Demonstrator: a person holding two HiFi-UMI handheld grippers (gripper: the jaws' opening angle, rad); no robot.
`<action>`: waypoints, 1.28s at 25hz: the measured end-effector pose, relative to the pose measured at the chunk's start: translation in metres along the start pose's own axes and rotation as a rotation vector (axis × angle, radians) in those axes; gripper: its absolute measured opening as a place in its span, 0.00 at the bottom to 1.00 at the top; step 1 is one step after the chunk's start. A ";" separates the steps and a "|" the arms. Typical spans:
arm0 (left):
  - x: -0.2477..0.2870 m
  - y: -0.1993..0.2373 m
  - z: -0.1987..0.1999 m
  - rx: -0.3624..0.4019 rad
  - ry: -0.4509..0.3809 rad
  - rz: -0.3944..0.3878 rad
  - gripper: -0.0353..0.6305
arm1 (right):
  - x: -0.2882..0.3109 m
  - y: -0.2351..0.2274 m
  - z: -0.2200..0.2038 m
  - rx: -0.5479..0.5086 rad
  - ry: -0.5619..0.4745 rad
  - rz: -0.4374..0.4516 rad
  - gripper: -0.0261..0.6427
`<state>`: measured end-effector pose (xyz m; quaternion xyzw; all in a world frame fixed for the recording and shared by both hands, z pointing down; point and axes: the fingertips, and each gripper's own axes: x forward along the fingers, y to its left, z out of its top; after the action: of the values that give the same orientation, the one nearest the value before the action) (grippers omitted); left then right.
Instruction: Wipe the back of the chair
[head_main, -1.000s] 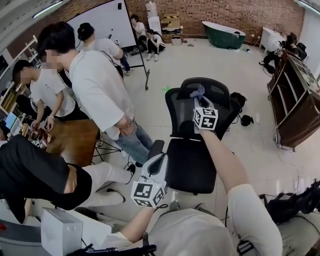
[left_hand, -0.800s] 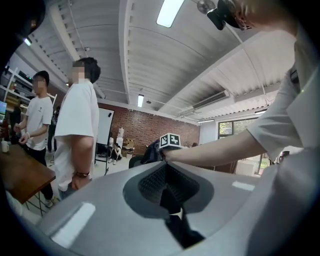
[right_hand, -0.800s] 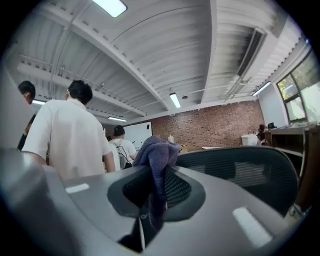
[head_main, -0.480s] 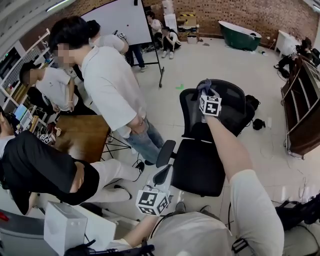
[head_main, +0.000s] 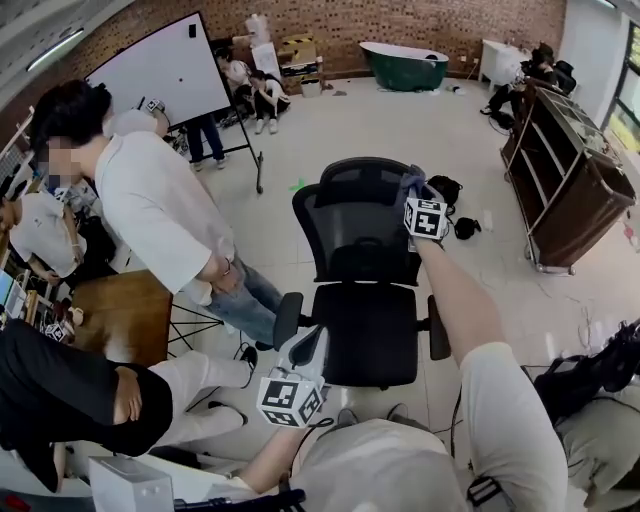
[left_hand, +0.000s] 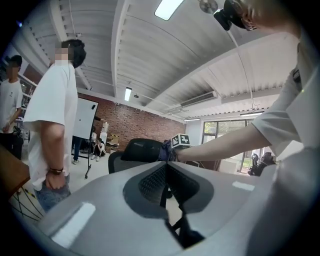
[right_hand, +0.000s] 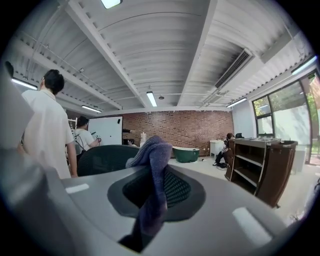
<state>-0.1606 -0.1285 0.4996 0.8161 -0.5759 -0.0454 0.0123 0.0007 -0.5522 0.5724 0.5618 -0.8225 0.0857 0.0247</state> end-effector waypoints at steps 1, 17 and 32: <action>0.001 -0.003 -0.001 -0.004 0.001 -0.014 0.14 | -0.004 -0.006 -0.001 -0.004 0.000 -0.002 0.11; 0.015 0.005 0.005 -0.015 0.006 0.017 0.14 | 0.036 0.215 -0.041 -0.050 -0.019 0.265 0.11; 0.005 0.029 -0.002 -0.023 0.049 0.014 0.14 | 0.039 0.070 -0.085 -0.035 0.070 0.016 0.11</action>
<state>-0.1860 -0.1427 0.5035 0.8129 -0.5804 -0.0320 0.0361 -0.0836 -0.5488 0.6530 0.5515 -0.8268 0.0912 0.0626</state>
